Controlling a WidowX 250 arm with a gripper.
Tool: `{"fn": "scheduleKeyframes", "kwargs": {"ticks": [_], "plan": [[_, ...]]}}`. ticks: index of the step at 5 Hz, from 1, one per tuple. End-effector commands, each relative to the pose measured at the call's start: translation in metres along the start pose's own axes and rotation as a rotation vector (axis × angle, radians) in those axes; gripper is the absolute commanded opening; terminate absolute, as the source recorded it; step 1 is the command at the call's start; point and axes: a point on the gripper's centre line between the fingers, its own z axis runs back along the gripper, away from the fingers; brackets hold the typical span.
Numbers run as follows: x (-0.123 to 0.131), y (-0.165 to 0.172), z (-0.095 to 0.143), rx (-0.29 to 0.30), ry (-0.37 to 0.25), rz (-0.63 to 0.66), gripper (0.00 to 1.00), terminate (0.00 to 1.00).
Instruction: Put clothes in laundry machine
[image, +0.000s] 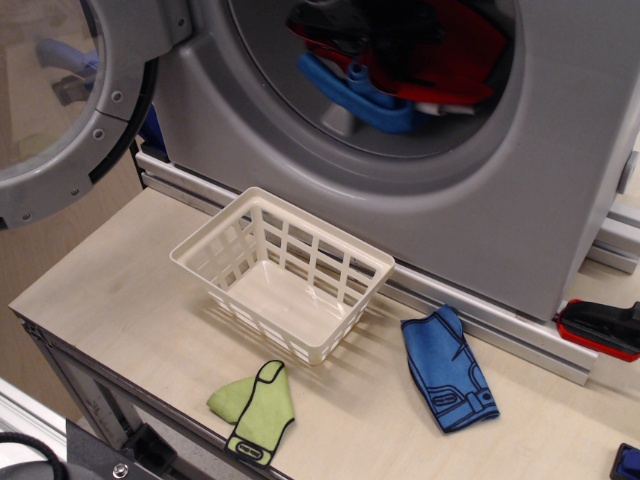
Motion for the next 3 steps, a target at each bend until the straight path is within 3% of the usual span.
{"fn": "scheduleKeyframes", "kwargs": {"ticks": [1, 3], "plan": [[0.024, -0.001, -0.002, 0.033, -0.052, 0.037, 1.0, 0.0], [0.02, 0.003, 0.017, 0.042, -0.085, 0.035, 1.0, 0.0]]}}
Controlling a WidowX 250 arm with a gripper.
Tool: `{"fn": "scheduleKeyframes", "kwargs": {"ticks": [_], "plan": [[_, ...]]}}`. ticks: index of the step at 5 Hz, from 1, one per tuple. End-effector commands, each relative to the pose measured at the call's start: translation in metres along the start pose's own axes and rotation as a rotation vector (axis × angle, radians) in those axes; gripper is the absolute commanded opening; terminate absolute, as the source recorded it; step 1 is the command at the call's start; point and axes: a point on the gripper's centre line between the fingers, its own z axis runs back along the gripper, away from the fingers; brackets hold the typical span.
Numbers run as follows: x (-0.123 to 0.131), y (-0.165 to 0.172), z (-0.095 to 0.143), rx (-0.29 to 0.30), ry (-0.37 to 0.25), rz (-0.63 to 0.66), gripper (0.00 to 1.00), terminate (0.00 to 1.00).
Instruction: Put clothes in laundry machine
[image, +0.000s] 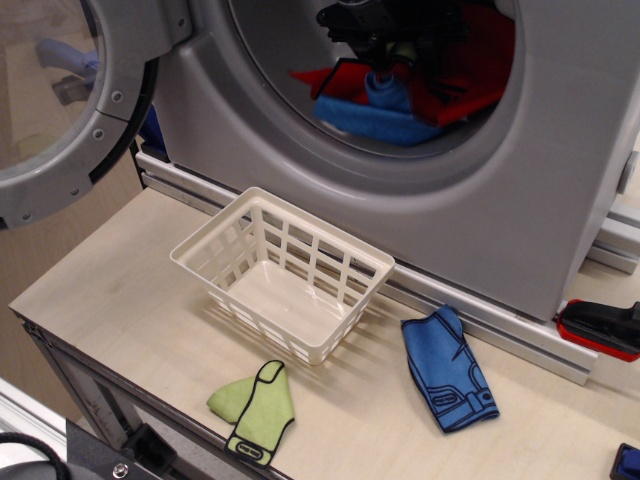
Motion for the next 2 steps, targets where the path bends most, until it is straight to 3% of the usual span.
{"fn": "scheduleKeyframes", "kwargs": {"ticks": [1, 2], "plan": [[0.003, 0.006, 0.045, 0.055, -0.045, -0.032, 1.0, 0.0], [-0.012, 0.014, 0.066, 0.043, -0.022, -0.05, 1.0, 0.0]]}}
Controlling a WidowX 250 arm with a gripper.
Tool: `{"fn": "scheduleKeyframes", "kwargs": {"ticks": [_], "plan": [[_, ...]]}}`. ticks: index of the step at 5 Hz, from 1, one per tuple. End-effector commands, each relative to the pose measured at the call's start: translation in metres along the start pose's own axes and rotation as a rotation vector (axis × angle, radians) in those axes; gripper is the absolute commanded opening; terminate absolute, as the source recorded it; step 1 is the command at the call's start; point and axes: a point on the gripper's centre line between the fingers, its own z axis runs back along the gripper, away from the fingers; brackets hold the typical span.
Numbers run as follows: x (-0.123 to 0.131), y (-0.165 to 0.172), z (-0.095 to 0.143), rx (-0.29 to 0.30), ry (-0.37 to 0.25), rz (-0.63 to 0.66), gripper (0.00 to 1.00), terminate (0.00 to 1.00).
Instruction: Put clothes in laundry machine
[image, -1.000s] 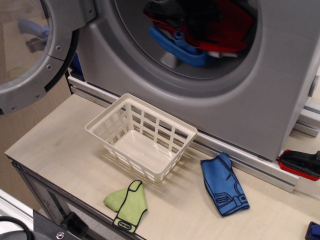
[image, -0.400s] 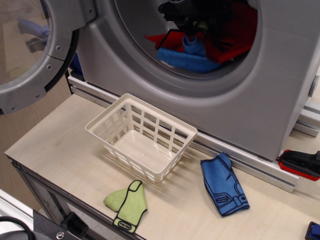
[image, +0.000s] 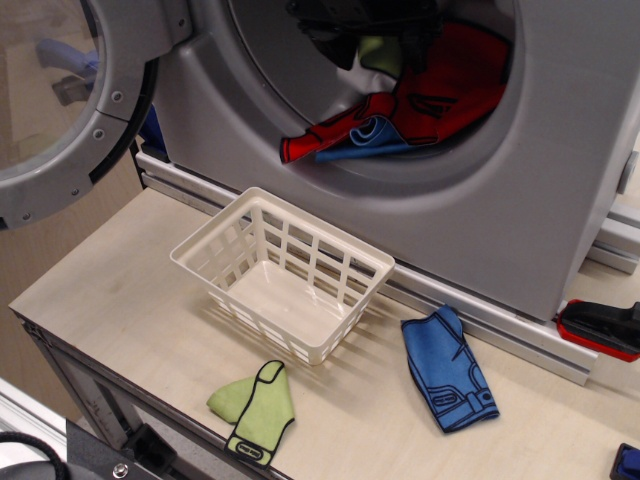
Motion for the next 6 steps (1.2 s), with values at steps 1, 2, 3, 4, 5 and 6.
{"fn": "scheduleKeyframes", "kwargs": {"ticks": [1, 2, 3, 4, 5, 6], "plan": [[-0.022, 0.013, 0.056, -0.031, -0.019, -0.053, 1.0, 0.0], [-0.038, 0.021, 0.079, -0.044, 0.051, -0.052, 1.0, 0.0], [-0.047, 0.028, 0.091, -0.029, 0.108, -0.057, 1.0, 0.0], [-0.056, 0.04, 0.102, -0.001, 0.169, -0.089, 1.0, 0.0], [-0.056, 0.051, 0.109, 0.046, 0.229, -0.117, 1.0, 0.0], [-0.056, 0.051, 0.109, 0.046, 0.229, -0.117, 1.0, 0.0]]}}
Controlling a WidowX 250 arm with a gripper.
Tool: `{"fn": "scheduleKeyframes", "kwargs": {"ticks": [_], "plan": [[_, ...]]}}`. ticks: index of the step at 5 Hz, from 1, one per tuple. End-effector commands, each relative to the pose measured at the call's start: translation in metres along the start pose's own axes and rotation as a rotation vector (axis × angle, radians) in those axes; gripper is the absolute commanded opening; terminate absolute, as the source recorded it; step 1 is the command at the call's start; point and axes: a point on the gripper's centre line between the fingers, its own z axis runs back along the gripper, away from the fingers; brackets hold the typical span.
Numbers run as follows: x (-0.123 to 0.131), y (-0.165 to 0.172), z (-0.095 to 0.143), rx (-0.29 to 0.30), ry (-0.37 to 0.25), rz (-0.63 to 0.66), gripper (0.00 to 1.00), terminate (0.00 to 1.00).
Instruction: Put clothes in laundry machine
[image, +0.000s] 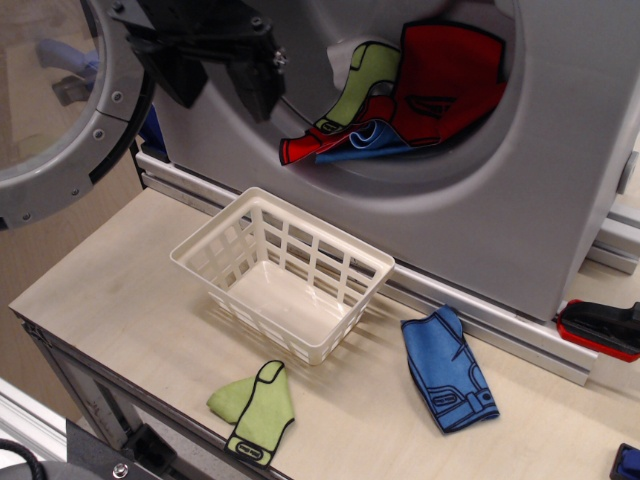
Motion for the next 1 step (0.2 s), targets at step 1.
{"fn": "scheduleKeyframes", "kwargs": {"ticks": [1], "plan": [[0.0072, 0.0011, 0.0154, 0.013, -0.042, -0.006, 1.0, 1.0]]}}
